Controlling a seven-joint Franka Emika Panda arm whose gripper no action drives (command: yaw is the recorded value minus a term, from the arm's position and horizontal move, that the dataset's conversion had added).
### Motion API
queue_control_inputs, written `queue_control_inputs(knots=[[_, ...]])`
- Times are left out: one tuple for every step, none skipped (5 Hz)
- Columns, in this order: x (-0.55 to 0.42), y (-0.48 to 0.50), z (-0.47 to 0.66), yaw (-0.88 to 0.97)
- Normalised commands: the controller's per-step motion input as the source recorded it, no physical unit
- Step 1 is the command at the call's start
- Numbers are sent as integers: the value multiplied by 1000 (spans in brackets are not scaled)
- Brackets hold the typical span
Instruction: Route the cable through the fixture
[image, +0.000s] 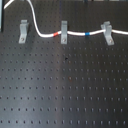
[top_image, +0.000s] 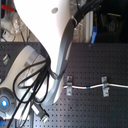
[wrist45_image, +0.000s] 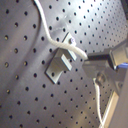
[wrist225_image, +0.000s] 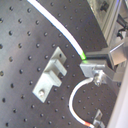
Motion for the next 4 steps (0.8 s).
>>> queue_control_inputs(knots=[[-111, 310, 274, 89], [-88, 11, 192, 368], [-167, 27, 150, 494], [-106, 168, 185, 549]])
